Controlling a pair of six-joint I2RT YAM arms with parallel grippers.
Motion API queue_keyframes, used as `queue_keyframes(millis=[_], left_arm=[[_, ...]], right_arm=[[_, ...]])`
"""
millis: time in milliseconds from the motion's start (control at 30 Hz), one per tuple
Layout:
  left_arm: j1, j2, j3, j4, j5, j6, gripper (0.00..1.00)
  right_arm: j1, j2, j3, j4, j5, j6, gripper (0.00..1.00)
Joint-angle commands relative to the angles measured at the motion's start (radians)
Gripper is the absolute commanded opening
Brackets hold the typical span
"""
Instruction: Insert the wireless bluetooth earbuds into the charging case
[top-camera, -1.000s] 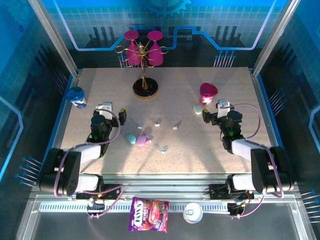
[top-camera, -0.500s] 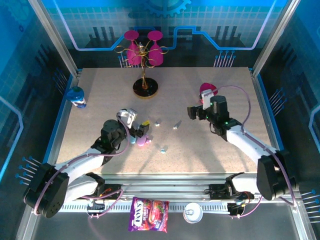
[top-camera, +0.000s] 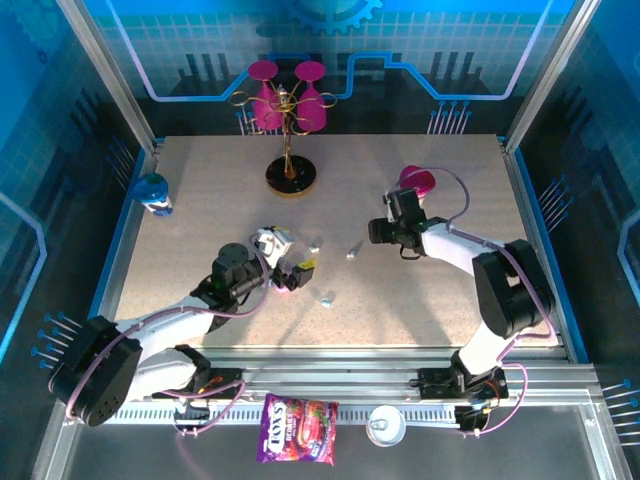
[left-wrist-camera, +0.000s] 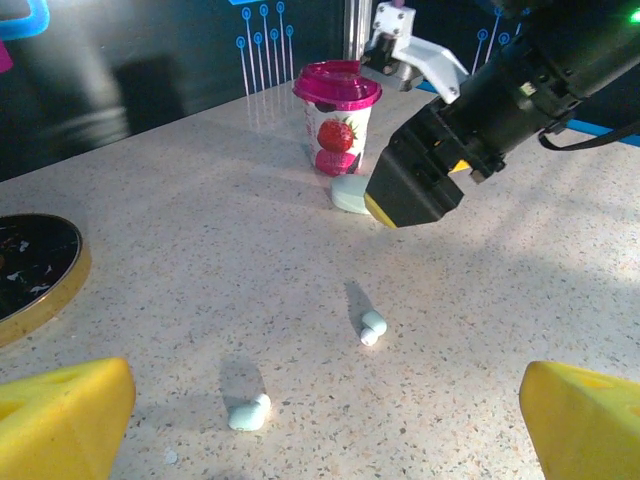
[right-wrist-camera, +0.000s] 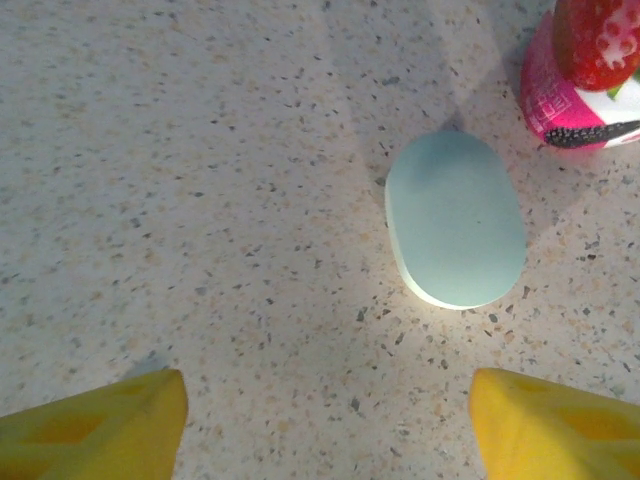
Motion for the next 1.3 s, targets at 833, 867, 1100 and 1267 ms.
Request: queue_keyframes(millis=[833, 867, 1100, 1267], left_arm=[[-0.07, 0.124, 0.037, 0.089, 0.035, 0.017, 0.99], [-0.07, 0.126, 0.036, 0.091, 0.035, 0.017, 0.99], [-0.072, 0.124, 0.034, 0.095, 0.034, 0.012, 0.99], [-0.074, 0.125, 0.031, 0.095, 0.031, 0.01, 0.99]], right_arm=[[-0.079, 0.224, 0.177, -0.036, 0.029, 0.04, 0.56], [-0.08, 0.227, 0.177, -0.035, 0.029, 0.036, 0.54], [-0.077, 0.243, 0.181, -0.036, 0.013, 0.021, 0.38], [-0.07, 0.23, 0.165, -0.023, 0.011, 0.014, 0.35]])
